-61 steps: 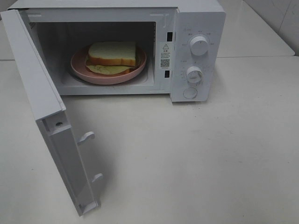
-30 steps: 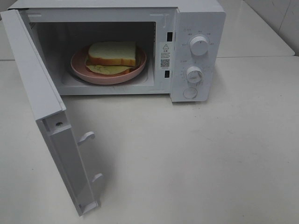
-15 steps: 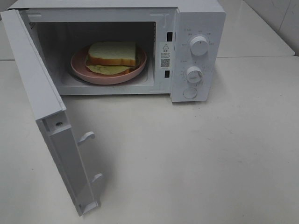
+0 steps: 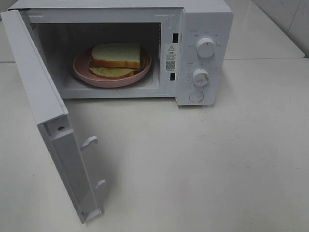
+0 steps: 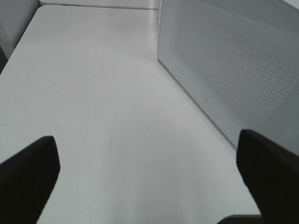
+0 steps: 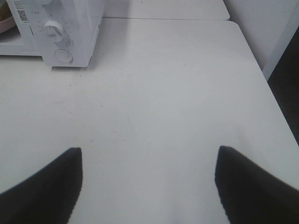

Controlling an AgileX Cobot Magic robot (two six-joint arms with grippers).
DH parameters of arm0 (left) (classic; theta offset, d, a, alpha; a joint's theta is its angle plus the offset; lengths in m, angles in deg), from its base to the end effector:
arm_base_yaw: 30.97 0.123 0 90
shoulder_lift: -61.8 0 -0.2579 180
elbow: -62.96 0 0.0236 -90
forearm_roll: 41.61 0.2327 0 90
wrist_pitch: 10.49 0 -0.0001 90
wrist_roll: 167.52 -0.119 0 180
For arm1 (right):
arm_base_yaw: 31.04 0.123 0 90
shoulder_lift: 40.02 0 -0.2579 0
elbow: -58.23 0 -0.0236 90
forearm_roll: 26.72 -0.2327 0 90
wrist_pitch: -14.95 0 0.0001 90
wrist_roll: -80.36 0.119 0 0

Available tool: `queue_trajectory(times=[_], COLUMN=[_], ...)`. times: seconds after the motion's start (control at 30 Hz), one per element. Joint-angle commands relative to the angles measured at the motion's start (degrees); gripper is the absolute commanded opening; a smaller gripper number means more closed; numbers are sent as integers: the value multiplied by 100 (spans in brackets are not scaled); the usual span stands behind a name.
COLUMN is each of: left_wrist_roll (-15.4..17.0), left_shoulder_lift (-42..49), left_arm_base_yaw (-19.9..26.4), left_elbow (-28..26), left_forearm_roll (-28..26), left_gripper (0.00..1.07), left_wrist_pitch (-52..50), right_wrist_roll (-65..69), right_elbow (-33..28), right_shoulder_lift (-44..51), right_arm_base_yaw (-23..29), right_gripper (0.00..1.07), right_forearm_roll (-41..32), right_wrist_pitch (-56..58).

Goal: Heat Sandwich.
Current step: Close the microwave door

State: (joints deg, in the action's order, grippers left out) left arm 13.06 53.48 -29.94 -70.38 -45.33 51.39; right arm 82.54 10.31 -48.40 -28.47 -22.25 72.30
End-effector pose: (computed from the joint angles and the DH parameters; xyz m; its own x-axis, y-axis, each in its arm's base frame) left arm 0.0279 -0.0063 0.2595 -0.4519 -0.0488 -0.8907 0.0147 0.9980 -0.0622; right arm 0.0345 -0.0063 0.2618 -0.3995 -0.0220 -0.9165 0.0137 0.9995 -0.0300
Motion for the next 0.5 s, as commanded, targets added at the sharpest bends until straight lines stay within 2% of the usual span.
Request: queue_trajectory(times=[0.03,0.5], left_wrist_roll=[52,57], left_shoulder_lift=[126,97], left_arm_base_yaw=[-11,-11], left_elbow=[11,0], left_forearm_roll=[6,6], left_gripper=[98,98], left_wrist_pitch=[-63,-80], right_wrist_roll=[-34,-34], right_elbow=[0,0], right_shoulder_lift=[166,166], right_arm_base_yaw=[-29,-29], right_gripper=[75,75], right_forearm_roll=[-11,-11], right_wrist_pitch=[-34,-34])
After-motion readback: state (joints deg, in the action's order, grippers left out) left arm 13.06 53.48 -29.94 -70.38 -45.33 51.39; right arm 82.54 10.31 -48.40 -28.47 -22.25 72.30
